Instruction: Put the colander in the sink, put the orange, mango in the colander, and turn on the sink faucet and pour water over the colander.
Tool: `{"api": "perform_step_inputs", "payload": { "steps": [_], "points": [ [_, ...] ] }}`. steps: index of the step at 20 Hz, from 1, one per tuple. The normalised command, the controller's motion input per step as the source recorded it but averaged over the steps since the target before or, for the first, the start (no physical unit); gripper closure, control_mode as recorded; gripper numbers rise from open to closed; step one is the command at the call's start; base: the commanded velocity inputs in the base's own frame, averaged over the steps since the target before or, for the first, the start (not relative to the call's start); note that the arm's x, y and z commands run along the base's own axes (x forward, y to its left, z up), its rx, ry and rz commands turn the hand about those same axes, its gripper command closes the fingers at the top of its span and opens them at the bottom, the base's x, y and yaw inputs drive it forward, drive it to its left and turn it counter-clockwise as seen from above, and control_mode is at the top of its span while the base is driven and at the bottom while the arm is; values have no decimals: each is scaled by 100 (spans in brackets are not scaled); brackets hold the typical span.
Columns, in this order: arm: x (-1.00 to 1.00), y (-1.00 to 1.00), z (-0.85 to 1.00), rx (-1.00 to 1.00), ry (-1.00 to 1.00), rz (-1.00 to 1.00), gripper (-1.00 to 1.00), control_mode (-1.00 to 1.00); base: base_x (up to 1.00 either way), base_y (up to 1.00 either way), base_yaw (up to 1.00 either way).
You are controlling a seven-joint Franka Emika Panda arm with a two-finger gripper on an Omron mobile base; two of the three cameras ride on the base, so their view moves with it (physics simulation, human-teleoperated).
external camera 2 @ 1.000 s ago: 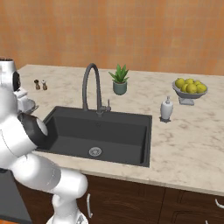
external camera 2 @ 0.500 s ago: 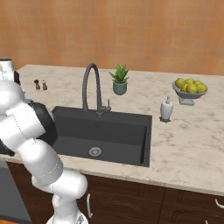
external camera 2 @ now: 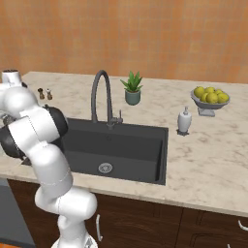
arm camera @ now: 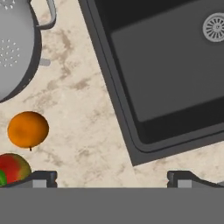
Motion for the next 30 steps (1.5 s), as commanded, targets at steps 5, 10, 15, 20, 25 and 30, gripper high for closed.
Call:
{"api": "perform_step_inputs", "payload": {
  "steps": [5, 10, 15, 20, 25, 30],
  "points": [
    [18, 15, -14, -5, -1, -6, -100, -100, 0, 0, 0],
    [29, 22, -1, -3, 0, -6, -100, -100, 0, 0, 0],
    [41, 20, -6, -1, 0, -6, -100, -100, 0, 0, 0],
    [46, 19, -16, -1, 0, -5, -100, -100, 0, 0, 0],
    [25, 23, -25, -2, 0, -3, -100, -100, 0, 0, 0],
    [21, 23, -32, -2, 0, -3, -100, -100, 0, 0, 0]
  ]
}}
